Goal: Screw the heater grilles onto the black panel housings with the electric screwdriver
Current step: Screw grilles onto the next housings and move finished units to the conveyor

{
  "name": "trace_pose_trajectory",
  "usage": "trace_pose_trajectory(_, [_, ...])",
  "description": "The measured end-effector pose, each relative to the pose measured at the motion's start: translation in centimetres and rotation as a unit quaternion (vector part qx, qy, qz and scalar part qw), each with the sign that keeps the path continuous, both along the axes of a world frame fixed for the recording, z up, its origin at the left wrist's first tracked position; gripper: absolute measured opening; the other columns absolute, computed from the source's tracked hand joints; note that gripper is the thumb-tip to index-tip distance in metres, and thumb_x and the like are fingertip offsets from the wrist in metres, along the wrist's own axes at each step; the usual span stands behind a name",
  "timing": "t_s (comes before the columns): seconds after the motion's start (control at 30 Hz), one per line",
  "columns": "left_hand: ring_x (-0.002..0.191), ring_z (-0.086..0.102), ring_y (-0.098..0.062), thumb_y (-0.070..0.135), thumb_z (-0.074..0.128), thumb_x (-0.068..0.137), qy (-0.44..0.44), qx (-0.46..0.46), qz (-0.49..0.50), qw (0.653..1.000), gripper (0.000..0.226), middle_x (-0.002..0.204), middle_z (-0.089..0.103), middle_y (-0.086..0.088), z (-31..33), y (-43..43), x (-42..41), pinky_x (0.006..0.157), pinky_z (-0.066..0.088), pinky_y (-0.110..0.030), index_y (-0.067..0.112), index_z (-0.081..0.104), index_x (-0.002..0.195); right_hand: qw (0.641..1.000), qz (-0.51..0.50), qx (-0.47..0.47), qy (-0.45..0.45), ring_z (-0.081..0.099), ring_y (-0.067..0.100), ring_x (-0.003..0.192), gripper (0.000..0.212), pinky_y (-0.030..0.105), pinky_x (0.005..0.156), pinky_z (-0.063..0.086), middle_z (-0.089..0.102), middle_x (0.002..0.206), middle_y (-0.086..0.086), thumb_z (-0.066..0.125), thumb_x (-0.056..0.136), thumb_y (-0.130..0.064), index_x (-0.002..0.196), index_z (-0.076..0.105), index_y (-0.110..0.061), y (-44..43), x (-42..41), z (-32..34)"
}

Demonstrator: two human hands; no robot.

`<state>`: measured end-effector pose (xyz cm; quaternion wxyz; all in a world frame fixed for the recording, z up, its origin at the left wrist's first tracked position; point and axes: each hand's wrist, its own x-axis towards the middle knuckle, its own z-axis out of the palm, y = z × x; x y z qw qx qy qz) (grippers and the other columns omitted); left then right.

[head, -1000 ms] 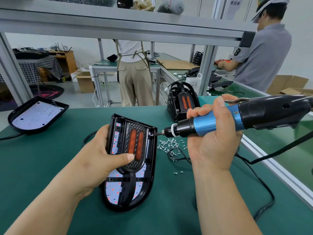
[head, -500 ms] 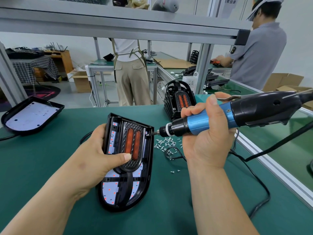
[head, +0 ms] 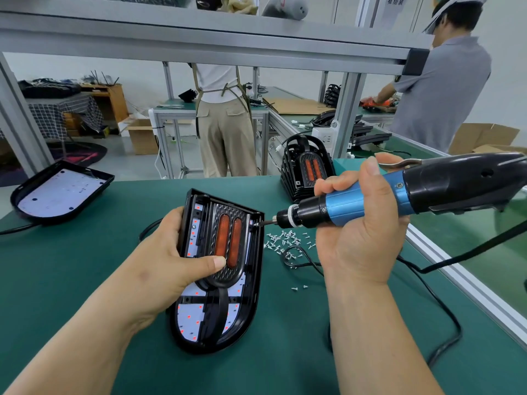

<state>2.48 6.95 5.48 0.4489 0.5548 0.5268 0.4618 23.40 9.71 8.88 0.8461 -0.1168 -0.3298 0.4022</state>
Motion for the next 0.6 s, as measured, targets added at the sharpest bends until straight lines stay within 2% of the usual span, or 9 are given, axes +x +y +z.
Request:
trace_pose_trajectory(0.13, [0.096, 0.074, -0.021, 0.013, 0.078, 0.061, -0.006, 0.007, -0.008, 1.0, 0.069, 0.106, 0.076, 0.0, -0.07, 0.0, -0.01, 0.084, 0.054, -0.037, 0.03, 0.053, 0.123, 1.0, 0.0, -0.007, -0.002, 0.055, 0.017, 0.059, 0.018, 0.04, 0.075, 0.049, 0.057, 0.055, -0.002, 0.063, 0.086, -0.011, 0.1, 0.054, -0.017, 0.08, -0.17, -0.14])
trace_pose_trajectory(0.47, [0.095, 0.074, -0.02, 0.013, 0.079, 0.06, 0.0, 0.01, -0.004, 1.0, 0.068, 0.104, 0.076, 0.002, 0.16, 0.07, 0.14, 0.084, 0.054, -0.037, 0.031, 0.053, 0.121, 1.0, -0.004, -0.003, -0.008, 0.059, 0.015, 0.057, 0.018, 0.042, 0.078, 0.047, 0.059, 0.056, -0.003, 0.062, 0.087, -0.011, 0.101, 0.053, -0.016, 0.17, -0.19, -0.27])
trace_pose_trajectory(0.6, [0.091, 0.075, -0.022, -0.007, 0.083, 0.067, -0.018, -0.013, -0.014, 1.0, 0.068, 0.101, 0.077, -0.003, 0.12, 0.21, 0.22, 0.071, 0.059, -0.028, 0.025, 0.054, 0.12, 1.0, -0.017, -0.004, -0.016, 0.059, 0.017, 0.057, 0.018, 0.045, 0.079, 0.048, 0.059, 0.055, -0.002, 0.063, 0.087, -0.012, 0.101, 0.053, -0.016, 0.21, -0.33, -0.32])
